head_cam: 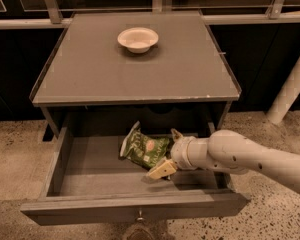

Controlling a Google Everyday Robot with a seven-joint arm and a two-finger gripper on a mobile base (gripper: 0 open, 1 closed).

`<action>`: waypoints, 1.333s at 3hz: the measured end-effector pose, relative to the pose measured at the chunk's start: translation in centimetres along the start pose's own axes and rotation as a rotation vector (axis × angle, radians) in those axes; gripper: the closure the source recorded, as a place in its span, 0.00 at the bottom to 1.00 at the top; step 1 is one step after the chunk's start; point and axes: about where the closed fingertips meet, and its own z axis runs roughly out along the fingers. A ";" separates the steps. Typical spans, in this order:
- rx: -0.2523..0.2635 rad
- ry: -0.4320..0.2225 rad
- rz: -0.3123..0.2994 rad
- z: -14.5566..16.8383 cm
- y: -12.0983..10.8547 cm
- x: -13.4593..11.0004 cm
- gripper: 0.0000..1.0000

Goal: Pick green jalapeno chip bag from top drawer and place on counter

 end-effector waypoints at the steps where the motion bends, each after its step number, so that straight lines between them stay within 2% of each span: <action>1: -0.059 -0.011 0.055 2.2 1.5 1.0 0.00; 2: -0.066 -0.011 0.062 2.4 1.7 1.3 0.16; 4: -0.066 -0.011 0.061 2.4 1.7 1.3 0.63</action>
Offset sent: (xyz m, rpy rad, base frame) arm -0.0049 0.0139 -0.0204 0.0448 0.0566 0.0110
